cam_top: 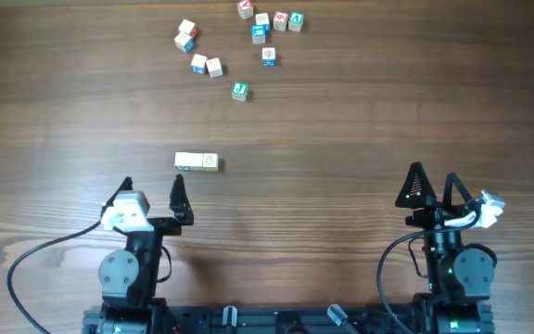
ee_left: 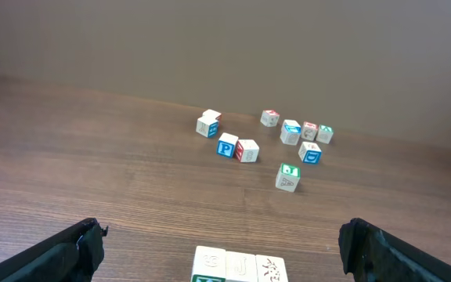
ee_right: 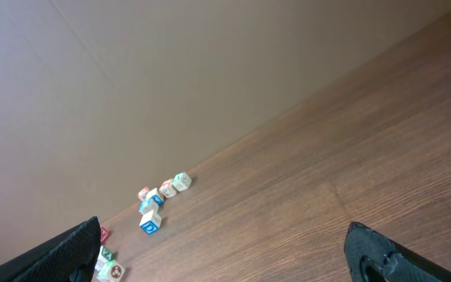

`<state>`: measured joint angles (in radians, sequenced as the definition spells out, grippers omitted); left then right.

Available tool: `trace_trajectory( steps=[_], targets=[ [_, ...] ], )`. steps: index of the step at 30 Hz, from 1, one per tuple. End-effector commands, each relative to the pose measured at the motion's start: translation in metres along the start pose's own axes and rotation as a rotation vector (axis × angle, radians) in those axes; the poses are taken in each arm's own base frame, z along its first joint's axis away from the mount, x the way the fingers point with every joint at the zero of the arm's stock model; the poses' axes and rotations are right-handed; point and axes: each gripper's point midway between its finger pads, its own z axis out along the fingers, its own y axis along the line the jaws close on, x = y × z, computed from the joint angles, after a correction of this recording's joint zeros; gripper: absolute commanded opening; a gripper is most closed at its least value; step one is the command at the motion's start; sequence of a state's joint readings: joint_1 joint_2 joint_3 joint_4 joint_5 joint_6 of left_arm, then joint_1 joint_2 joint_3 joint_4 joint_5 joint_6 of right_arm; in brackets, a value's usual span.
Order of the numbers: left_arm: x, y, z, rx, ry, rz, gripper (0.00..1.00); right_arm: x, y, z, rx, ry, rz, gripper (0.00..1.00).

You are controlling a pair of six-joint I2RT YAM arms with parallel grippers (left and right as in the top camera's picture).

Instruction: Form a horizontal line

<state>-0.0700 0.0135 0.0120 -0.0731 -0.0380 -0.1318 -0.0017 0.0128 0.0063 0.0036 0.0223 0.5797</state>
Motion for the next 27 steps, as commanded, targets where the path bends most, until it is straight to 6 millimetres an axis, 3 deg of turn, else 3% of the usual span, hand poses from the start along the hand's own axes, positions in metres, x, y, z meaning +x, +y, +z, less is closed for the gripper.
trace_trajectory(
  steps=[1,17,27],
  targets=[
    [0.0004,-0.0006,-0.0001,0.007,-0.005,0.019,1.00,-0.0004,0.0020,-0.0003,-0.013,0.000,0.012,1.00],
    [0.0004,-0.0006,-0.0001,0.007,-0.005,0.019,1.00,-0.0012,0.0025,-0.0005,-0.015,-0.004,0.009,1.00],
    [0.0004,-0.0006,-0.0001,0.007,-0.005,0.019,1.00,0.0067,0.0110,-0.0010,-0.074,0.025,-0.429,1.00]
  ],
)
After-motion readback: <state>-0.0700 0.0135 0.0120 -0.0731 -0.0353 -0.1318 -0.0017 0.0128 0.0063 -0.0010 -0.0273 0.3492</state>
